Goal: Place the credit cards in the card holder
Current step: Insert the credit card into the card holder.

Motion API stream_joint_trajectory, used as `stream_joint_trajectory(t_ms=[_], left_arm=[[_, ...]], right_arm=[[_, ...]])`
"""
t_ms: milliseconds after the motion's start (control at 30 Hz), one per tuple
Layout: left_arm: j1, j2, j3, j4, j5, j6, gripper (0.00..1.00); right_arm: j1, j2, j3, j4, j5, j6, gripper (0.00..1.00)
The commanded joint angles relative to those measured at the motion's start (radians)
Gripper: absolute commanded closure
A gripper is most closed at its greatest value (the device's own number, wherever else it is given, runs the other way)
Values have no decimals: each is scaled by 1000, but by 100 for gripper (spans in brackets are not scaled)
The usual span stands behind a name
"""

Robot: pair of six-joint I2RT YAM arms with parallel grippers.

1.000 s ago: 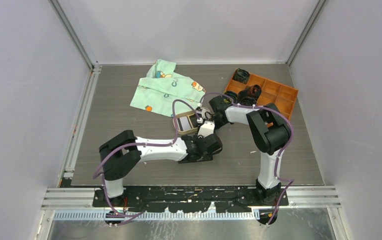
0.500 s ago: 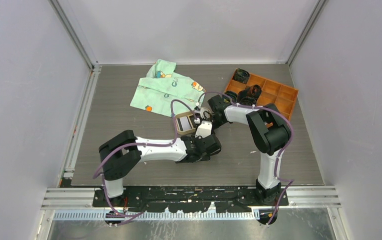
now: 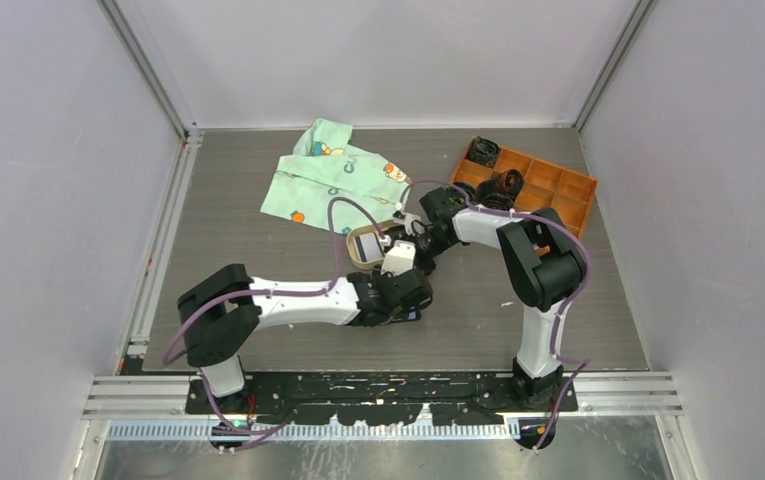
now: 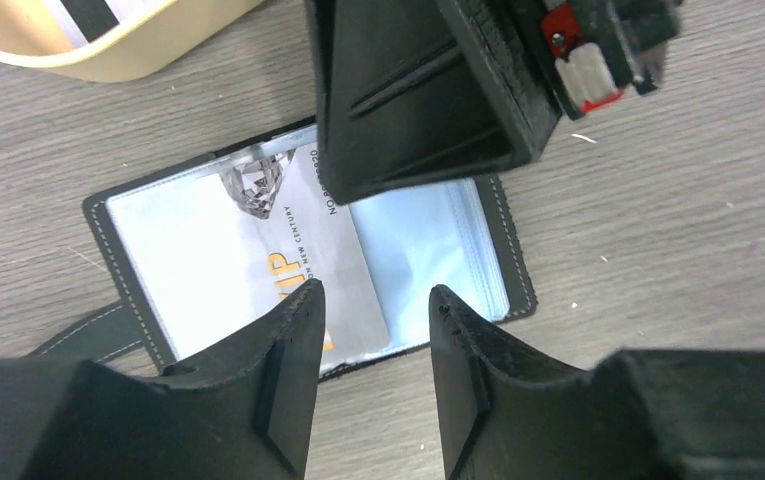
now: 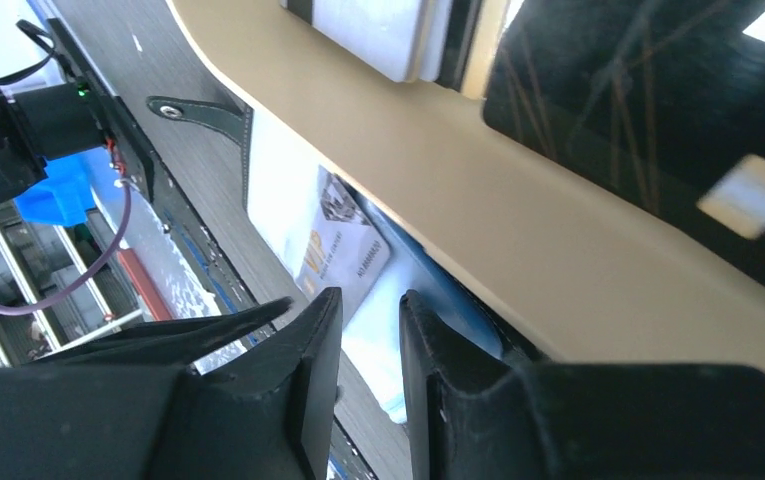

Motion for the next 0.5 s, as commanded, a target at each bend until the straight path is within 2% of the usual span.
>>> stream_joint_trajectory(t_ms=[0, 133, 267, 333, 467], left_arm=[[6, -126, -16, 26, 10, 75, 57], [7, -214, -78, 48, 15, 145, 57], [21, -345, -244, 160, 71, 230, 51], [44, -412, -316, 199, 101, 245, 48], [117, -542, -426, 230, 160, 234, 48]], right_arm=[[-19, -64, 22, -27, 63, -43, 67], [-19, -80, 23, -44, 76, -71, 75], [-19, -77, 30, -70, 67, -97, 84], [-17, -76, 31, -77, 65, -110, 88], [3, -68, 37, -95, 83, -135, 92]])
